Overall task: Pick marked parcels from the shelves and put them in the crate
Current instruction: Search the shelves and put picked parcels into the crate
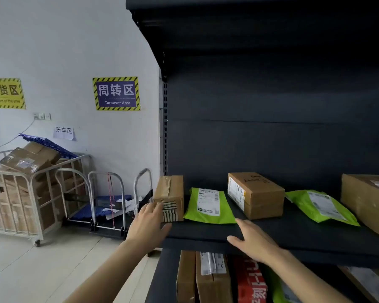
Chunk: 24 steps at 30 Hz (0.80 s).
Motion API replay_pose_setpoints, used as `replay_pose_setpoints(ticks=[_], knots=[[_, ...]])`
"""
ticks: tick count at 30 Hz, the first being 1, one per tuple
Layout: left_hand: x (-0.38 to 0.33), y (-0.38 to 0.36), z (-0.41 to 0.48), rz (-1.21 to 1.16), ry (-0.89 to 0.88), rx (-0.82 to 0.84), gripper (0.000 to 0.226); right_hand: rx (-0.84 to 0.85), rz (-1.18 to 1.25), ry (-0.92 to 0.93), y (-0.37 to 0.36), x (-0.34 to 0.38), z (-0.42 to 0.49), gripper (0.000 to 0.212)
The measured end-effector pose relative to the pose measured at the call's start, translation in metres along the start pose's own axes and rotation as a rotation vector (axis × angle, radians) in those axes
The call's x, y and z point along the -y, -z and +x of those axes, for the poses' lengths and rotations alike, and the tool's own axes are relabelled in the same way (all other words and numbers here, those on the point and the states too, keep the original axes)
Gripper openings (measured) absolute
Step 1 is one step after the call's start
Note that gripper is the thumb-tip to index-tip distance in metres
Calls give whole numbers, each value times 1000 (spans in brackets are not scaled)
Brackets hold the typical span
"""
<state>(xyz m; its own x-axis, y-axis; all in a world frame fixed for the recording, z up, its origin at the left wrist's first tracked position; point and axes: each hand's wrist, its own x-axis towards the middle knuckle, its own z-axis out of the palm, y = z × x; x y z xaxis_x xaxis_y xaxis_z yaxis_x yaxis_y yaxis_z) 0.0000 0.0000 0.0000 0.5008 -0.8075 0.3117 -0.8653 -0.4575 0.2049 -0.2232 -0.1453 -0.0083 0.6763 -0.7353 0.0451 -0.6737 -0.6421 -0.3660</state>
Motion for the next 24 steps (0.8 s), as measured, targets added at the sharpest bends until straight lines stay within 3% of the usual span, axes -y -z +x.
replay_pose_setpoints(ticks=[12, 17, 20, 24], knots=[[-11, -8, 61, -43, 117, 29, 62, -19, 55, 4, -7, -6, 88, 64], [-22, -14, 87, 6, 225, 85, 82, -24, 50, -17, -14, -18, 123, 57], [-26, -21, 98, 47, 287, 122, 89, -16, 29, -63, -19, -18, 138, 64], [-29, -28, 104, 97, 361, 101, 81, -62, 62, -86, -27, -13, 152, 67]])
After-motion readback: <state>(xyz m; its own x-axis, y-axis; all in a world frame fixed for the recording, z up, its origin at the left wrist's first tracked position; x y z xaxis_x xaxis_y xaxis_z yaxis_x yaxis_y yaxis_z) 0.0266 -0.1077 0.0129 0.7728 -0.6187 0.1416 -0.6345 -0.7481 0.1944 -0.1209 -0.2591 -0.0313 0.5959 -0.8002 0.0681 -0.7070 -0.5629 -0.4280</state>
